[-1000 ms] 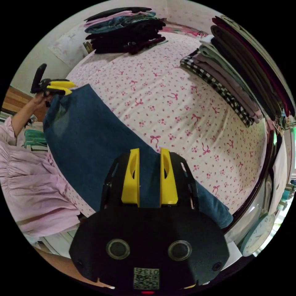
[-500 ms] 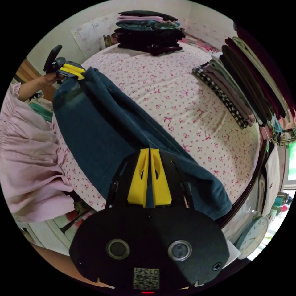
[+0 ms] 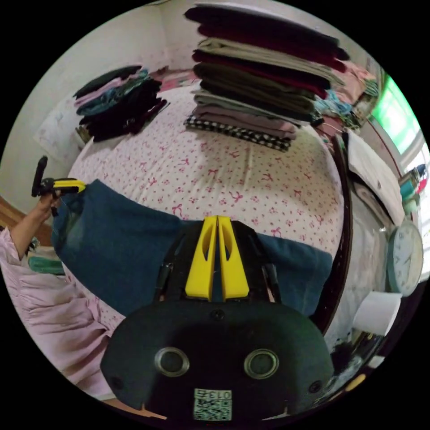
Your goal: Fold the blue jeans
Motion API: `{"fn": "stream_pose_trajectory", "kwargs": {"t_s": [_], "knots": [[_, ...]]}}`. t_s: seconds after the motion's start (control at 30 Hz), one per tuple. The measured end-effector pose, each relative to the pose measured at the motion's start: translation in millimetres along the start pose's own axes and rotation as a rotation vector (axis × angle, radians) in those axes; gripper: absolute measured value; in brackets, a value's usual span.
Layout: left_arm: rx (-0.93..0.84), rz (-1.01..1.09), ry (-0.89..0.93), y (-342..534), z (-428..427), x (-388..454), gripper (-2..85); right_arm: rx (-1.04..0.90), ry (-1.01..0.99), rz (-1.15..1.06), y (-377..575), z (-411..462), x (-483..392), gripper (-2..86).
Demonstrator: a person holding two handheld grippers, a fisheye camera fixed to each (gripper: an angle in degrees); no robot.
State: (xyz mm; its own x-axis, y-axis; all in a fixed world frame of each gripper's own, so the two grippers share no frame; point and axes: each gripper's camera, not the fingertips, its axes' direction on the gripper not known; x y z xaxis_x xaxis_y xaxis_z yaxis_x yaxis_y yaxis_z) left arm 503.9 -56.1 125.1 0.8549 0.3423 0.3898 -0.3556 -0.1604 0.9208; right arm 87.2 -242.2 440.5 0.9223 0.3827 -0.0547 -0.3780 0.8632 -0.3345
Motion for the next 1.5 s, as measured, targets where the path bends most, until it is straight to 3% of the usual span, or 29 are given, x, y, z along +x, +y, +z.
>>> {"fn": "stream_pose_trajectory", "kwargs": {"t_s": [0.1,0.17,0.27,0.37,0.5,0.63,0.9,1.5], "knots": [[0.039,0.122,-0.006,22,-12,35,6.2,-0.002,-0.058,0.072,59,-23,16,1.1],[-0.034,0.335,0.065,39,-2,91,6.8,-0.027,-0.115,0.071,97,-25,12,2.0],[-0.140,0.605,0.040,66,23,170,8.0,-0.059,-0.122,-0.032,150,-26,-26,4.9],[-0.180,0.715,0.110,86,44,222,10.2,-0.115,-0.086,-0.146,180,-21,-72,7.2],[-0.214,0.756,0.059,98,69,259,11.2,-0.160,-0.007,-0.211,191,-8,-108,8.4],[-0.225,0.741,-0.052,100,90,273,7.1,-0.157,0.057,-0.298,197,0,-126,8.8],[-0.246,0.642,0.006,86,100,280,1.4,-0.118,0.176,-0.358,195,-4,-143,8.1],[-0.302,0.603,0.043,66,138,297,1.8,-0.123,0.128,-0.377,191,-8,-139,0.4]]}}
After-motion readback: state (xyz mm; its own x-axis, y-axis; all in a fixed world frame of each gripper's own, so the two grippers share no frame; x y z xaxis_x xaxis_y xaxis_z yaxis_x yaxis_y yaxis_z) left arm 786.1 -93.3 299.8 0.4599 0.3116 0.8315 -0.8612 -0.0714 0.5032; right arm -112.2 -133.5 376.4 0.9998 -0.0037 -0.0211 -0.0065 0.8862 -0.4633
